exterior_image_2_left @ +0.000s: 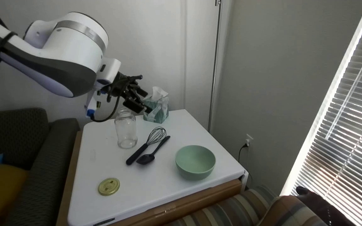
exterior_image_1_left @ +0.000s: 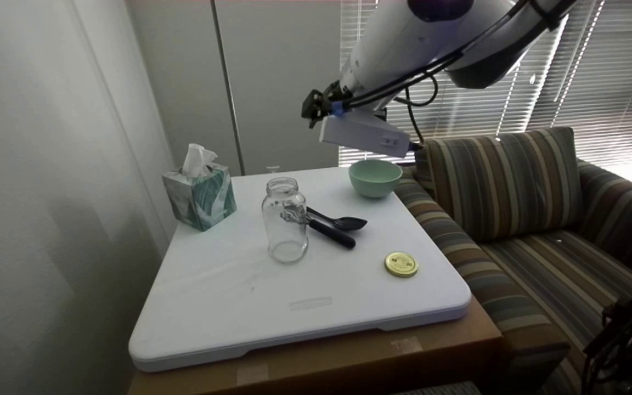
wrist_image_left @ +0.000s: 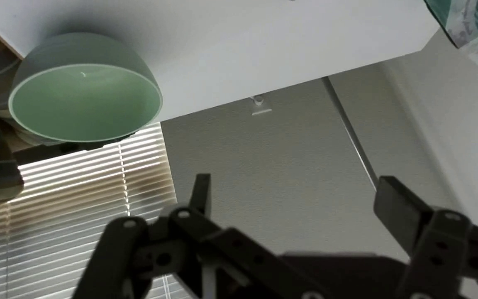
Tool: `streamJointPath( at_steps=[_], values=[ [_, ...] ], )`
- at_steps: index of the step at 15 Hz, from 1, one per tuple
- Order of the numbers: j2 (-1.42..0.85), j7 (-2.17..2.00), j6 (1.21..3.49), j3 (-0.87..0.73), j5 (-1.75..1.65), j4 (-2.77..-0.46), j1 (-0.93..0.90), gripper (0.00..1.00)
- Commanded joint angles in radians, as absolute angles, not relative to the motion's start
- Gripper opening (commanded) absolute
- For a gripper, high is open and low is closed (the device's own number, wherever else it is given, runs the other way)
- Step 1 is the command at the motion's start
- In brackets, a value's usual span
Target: Put the spoon on the table and then move the jar to the right
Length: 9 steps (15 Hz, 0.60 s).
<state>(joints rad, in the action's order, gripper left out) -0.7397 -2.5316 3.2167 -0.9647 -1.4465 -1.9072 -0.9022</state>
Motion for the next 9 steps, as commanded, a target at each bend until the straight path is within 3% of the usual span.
streamJointPath(
  at_steps=[1, 9],
  values=[
    [-0.743, -2.466, 3.211, -0.866, -1.333, -1.850, -0.807, 1.00],
    [-0.671, -2.214, 3.129, -0.584, -1.150, -1.833, -0.608, 1.00]
  ],
)
